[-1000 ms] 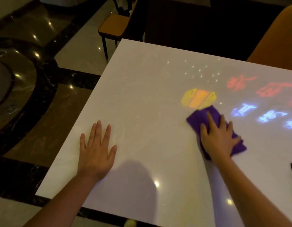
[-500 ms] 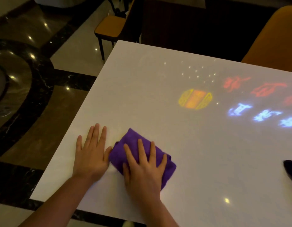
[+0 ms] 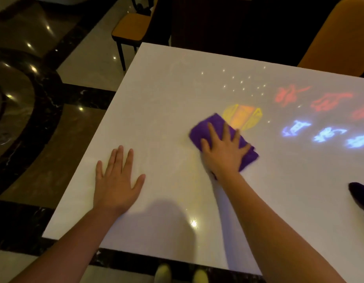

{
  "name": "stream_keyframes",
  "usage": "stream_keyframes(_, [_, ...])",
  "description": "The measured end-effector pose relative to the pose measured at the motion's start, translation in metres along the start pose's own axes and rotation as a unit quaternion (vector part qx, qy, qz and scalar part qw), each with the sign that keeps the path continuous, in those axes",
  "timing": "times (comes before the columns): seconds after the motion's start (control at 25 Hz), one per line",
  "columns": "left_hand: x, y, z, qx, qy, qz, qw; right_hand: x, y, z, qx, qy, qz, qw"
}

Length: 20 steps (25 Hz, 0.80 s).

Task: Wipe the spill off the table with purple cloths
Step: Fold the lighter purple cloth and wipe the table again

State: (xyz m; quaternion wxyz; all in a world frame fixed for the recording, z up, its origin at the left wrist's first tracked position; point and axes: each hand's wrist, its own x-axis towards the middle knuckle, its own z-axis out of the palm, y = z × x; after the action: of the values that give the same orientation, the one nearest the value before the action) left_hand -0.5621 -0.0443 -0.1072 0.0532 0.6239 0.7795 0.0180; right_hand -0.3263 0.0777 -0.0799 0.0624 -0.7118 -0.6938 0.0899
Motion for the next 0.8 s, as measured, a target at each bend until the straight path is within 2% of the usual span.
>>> stream_keyframes(0.16, [0.002,-0.001,0.003,-0.004,0.005,0.006,1.000,-0.079,-0.040,0.023,-0.022,-0.011,-0.193,0.981])
stream_keyframes(0.32, [0.001,-0.001,0.003,-0.006,0.002,0.007,1.000,-0.181,0.014,0.021,-0.057,-0.017,-0.306,0.950])
stream_keyframes(0.4, [0.001,-0.001,0.002,-0.005,0.003,0.009,1.000,-0.176,0.062,0.006,-0.054,-0.013,-0.281,0.958])
stream_keyframes(0.44, [0.001,-0.001,0.002,-0.005,0.005,0.011,1.000,-0.158,0.084,-0.001,-0.058,0.000,-0.232,0.971])
stream_keyframes(0.52, [0.001,-0.001,0.002,-0.010,0.013,0.012,1.000,-0.101,0.102,-0.015,-0.051,0.001,-0.081,0.995])
stream_keyframes(0.6, [0.000,-0.001,0.004,-0.014,0.018,0.014,1.000,-0.044,0.078,-0.016,-0.022,0.016,0.035,0.999])
stream_keyframes(0.64, [0.000,0.000,0.004,-0.012,0.017,0.013,1.000,-0.026,0.054,-0.010,-0.016,0.019,0.037,0.999])
stream_keyframes(0.68, [0.001,-0.001,0.003,-0.008,0.014,0.012,1.000,-0.018,0.026,-0.001,-0.014,0.016,-0.001,1.000])
stream_keyframes(0.8, [0.002,0.000,-0.001,-0.001,-0.010,0.016,1.000,-0.041,-0.038,0.019,0.000,-0.021,-0.191,0.981])
